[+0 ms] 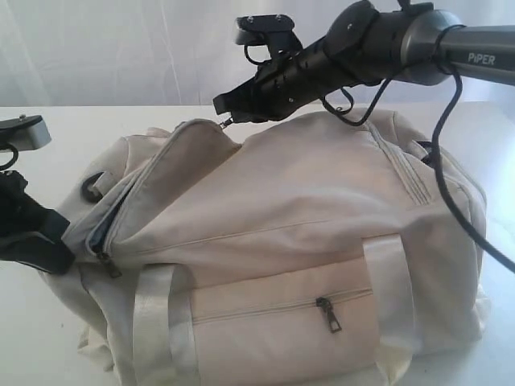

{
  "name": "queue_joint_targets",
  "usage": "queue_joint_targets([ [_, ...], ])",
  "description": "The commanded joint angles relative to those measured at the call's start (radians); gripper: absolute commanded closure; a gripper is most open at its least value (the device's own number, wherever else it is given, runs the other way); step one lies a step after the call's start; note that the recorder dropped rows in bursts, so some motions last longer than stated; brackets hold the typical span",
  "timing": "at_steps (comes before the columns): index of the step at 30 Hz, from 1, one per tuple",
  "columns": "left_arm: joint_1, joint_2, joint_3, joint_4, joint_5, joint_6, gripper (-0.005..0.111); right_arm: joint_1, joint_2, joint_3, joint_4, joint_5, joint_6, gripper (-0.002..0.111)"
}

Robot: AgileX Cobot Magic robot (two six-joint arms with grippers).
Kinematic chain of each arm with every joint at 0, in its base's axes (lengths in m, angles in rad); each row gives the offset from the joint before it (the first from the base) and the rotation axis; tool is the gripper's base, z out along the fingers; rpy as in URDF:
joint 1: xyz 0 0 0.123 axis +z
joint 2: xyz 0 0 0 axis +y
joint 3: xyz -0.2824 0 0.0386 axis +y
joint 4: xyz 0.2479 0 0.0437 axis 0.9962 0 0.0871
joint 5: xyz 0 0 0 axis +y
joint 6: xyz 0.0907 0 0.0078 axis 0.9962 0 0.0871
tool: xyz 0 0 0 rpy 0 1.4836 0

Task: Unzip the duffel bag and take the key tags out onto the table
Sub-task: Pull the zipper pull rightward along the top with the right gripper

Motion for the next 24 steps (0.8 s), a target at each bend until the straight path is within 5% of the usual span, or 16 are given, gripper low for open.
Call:
queue_joint_targets([
  [1,0.0,-0.001,0.001,0.033,0.017,0.0,0.107,-0.021,-0.03,-0.01,-0.013,-0.001,0.017,0.108],
  [5,0.0,-0.001,0.001,0.017,-0.001,0.017,0.096,-0.021,-0.049,-0.01,-0.005,0.056,0.017,0.108],
  [12,0.0,-0.009,-0.054,0.011,0.03,0.024,0.046,-0.021,-0.076,-0.01,-0.005,0.141,0.015,0.108],
  [19,0.0,-0.076,-0.124,-0.072,-0.142,0.077,0.044,-0.021,-0.081,-0.01,-0.005,0.227,0.015,0.108],
  [24,0.0,-0.061,-0.131,-0.421,-0.297,0.345,0.044,-0.021,-0.083,-0.01,-0.002,0.256,0.015,0.108],
])
